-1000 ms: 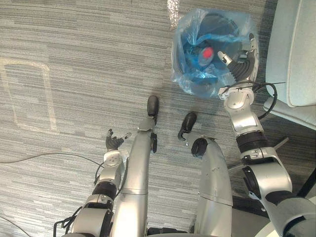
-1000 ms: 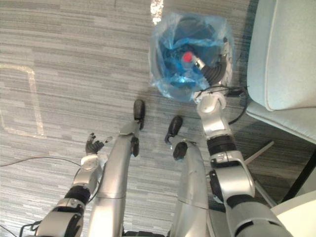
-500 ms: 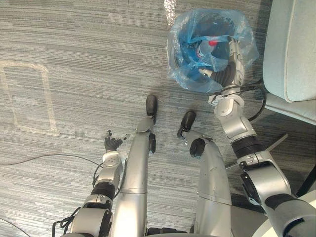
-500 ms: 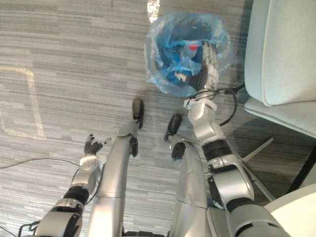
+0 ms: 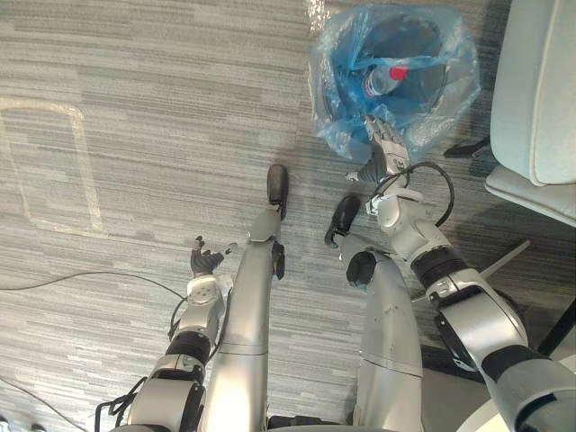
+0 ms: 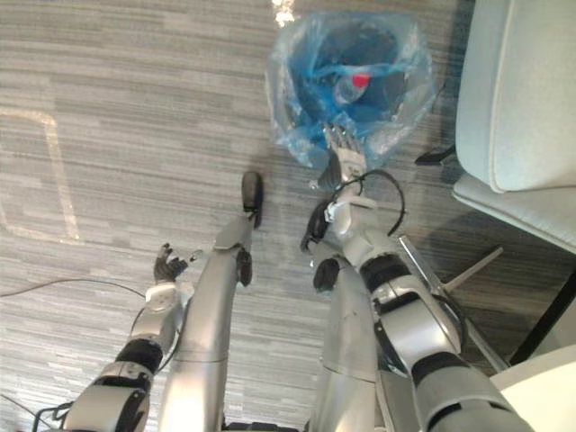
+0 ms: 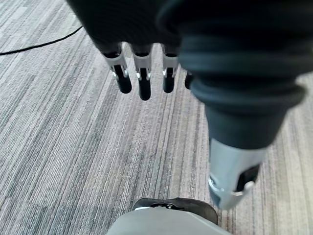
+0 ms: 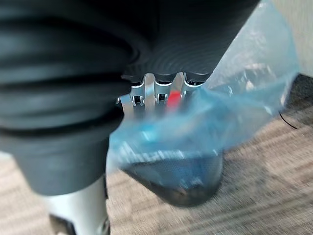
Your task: Gather rubbish on tea table into small bin, then transfer packed bag to large trash can.
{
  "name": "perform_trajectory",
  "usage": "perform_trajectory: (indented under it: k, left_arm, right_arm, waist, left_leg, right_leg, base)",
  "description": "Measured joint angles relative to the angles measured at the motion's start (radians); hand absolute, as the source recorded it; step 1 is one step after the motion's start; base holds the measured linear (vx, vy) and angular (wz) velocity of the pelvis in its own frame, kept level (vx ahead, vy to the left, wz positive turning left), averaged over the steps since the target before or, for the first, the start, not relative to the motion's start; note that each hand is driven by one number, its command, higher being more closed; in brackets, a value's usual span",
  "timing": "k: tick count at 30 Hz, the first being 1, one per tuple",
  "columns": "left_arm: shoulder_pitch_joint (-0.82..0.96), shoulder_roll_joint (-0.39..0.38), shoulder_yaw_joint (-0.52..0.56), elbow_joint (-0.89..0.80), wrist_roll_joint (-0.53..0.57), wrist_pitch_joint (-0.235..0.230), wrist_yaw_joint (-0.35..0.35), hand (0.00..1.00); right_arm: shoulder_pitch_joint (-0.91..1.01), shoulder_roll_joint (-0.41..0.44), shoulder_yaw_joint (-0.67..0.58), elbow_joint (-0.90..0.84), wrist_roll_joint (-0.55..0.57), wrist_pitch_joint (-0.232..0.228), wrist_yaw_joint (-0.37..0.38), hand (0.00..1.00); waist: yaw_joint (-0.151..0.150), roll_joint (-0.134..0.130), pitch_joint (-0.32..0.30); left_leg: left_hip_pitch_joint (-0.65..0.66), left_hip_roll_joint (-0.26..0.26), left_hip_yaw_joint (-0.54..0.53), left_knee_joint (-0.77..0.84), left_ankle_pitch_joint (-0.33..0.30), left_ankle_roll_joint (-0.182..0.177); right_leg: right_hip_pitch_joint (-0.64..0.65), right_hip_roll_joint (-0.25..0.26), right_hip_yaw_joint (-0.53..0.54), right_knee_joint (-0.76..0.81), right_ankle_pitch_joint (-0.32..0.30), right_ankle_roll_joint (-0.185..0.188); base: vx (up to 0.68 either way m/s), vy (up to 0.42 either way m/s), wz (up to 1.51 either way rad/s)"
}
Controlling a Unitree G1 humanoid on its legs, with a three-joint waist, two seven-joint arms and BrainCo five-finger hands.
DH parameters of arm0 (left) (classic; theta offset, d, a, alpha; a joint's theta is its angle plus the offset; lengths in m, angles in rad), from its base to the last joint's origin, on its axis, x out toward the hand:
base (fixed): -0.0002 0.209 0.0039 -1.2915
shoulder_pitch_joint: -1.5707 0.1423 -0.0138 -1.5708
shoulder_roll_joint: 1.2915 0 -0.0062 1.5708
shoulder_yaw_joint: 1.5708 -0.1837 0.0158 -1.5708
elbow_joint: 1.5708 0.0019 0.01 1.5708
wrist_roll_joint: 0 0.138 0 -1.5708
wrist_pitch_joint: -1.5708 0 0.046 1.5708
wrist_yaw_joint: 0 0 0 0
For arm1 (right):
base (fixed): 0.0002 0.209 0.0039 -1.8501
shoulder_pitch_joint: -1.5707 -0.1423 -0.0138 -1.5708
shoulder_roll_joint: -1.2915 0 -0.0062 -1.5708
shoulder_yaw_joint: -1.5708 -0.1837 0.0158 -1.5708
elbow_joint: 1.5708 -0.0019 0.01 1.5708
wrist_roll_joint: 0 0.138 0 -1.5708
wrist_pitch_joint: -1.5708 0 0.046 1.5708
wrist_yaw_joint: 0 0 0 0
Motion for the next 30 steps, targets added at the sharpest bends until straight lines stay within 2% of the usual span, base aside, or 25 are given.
perform_trajectory:
  k: [15, 19, 21, 25, 30]
  left_arm:
    - [0.004, -0.007, 0.001, -0.027, -0.040, -0.012, -0.001, 0.00]
    - [0.006, -0.004, 0.005, -0.028, -0.039, -0.010, -0.001, 0.00]
    - [0.009, 0.001, 0.003, -0.028, -0.039, -0.004, -0.001, 0.00]
    - [0.036, 0.012, -0.002, -0.039, -0.036, 0.005, -0.005, 0.00]
    - [0.106, -0.028, -0.031, -0.060, -0.014, 0.013, -0.042, 0.00]
  right_arm:
    - [-0.010, 0.037, -0.009, -0.018, 0.070, 0.005, -0.002, 1.00]
    - [0.003, 0.039, -0.027, -0.084, 0.076, 0.004, -0.004, 1.00]
    - [0.021, 0.049, -0.026, -0.091, 0.090, 0.004, -0.005, 1.00]
    - [0.099, 0.061, -0.022, -0.200, 0.116, 0.002, -0.013, 1.00]
    - [0.265, 0.101, -0.006, -0.313, 0.153, -0.007, -0.013, 1.00]
  waist:
    - [0.002, 0.000, 0.000]
    - [0.002, 0.000, 0.000]
    - [0.003, 0.000, 0.000]
    - [0.001, -0.001, 0.000]
    - [-0.001, -0.008, -0.006]
  left_leg:
    - [-0.012, -0.008, -0.019, -0.003, 0.006, -0.001]
    - [-0.002, 0.002, -0.018, 0.003, 0.020, 0.003]
    - [0.037, 0.006, -0.017, -0.004, 0.019, 0.003]
    - [0.160, 0.024, 0.009, -0.084, 0.015, 0.002]
    - [0.365, 0.027, 0.050, -0.234, 0.057, 0.006]
  right_leg:
    - [-0.007, -0.001, -0.010, 0.002, -0.014, 0.009]
    - [0.010, 0.005, -0.019, -0.009, 0.003, -0.008]
    - [0.051, 0.011, -0.019, -0.024, 0.006, -0.008]
    - [0.165, 0.028, -0.016, -0.102, 0.021, 0.019]
    - [0.347, 0.034, -0.015, -0.217, 0.048, 0.034]
  base:
    - [-0.08, -0.016, 0.04]
    - [-0.08, -0.016, -0.07]
    - [-0.09, -0.018, -0.12]
    - [-0.07, -0.017, -0.15]
    - [-0.02, -0.007, -0.01]
